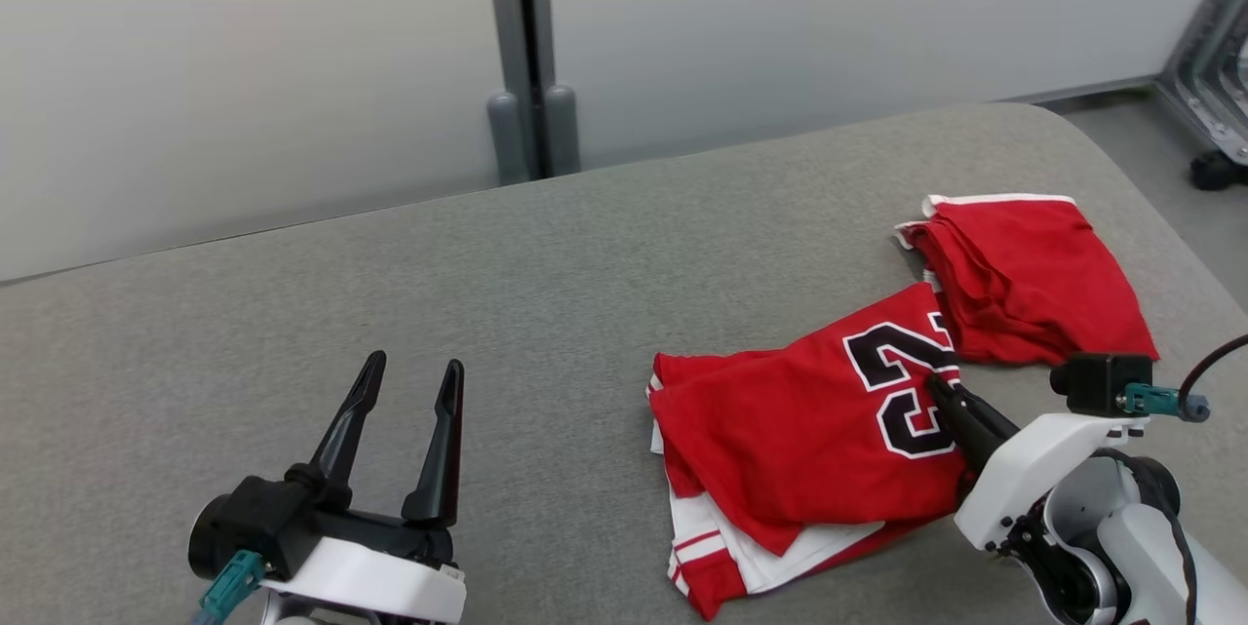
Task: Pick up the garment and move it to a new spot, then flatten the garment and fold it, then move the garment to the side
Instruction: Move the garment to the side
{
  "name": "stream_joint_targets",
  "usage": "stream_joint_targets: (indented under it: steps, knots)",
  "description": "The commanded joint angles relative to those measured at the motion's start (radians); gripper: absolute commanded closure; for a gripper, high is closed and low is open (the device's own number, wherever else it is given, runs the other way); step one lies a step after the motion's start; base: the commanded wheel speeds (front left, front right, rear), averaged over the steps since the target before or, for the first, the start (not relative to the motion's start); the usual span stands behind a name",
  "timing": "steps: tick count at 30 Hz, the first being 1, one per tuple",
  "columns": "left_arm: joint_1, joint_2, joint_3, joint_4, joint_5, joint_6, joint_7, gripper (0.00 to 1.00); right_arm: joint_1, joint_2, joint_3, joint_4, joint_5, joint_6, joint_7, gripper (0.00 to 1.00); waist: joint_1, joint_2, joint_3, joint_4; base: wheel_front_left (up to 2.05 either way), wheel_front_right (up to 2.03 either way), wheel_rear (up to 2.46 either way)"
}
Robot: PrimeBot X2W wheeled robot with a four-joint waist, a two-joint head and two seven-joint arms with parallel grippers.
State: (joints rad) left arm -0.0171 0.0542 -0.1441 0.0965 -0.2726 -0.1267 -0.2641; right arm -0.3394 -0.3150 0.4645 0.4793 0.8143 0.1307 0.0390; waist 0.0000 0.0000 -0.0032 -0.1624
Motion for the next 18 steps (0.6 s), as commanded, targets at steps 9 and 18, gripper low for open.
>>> stream_joint_targets:
  steps: [9,18]
  knots:
    - [-0.054,0.003,-0.025,0.015,0.014,-0.006,0.001,0.0,-0.025,-0.009,-0.005,-0.061,0.024,0.0,-0.003,1.0,0.0,0.0,0.067,-0.141,0.0,0.0,0.0]
    - [-0.105,0.035,-0.055,0.021,0.019,-0.005,0.001,0.0,-0.136,-0.068,-0.001,-0.118,0.058,0.0,0.015,1.0,0.0,0.0,0.158,-0.121,0.0,0.0,0.0]
